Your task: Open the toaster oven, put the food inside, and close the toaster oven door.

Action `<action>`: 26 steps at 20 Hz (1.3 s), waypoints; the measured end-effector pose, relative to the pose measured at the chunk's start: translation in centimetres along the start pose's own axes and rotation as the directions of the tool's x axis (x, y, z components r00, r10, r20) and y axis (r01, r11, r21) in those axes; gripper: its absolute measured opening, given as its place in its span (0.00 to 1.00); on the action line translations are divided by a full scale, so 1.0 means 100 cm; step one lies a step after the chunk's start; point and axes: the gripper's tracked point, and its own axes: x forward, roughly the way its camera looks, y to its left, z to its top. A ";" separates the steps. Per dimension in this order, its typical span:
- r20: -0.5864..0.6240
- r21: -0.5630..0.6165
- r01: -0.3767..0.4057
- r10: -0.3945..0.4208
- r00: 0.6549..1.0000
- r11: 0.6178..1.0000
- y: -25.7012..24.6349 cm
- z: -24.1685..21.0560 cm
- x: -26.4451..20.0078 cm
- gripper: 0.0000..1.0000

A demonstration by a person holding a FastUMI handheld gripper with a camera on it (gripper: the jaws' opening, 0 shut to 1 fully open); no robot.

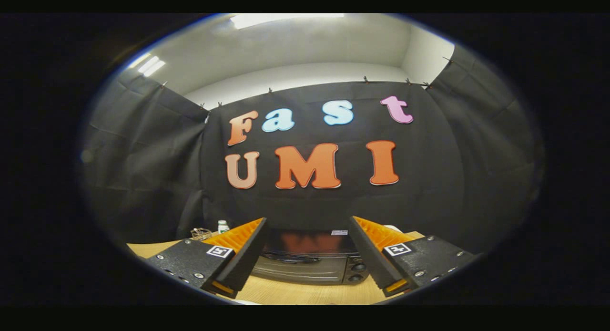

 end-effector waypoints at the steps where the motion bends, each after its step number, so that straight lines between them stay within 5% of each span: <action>1: -0.014 0.004 0.002 -0.001 1.000 1.000 0.003 -0.008 0.007 0.99; 15: -0.287 -0.006 0.027 -0.027 0.958 1.000 0.024 -0.152 0.094 1.00; 21: -0.240 -0.062 0.035 -0.049 0.970 0.997 0.030 -0.157 0.106 1.00; 26: -0.226 -0.050 -0.012 0.000 0.974 0.999 0.041 -0.155 0.088 0.85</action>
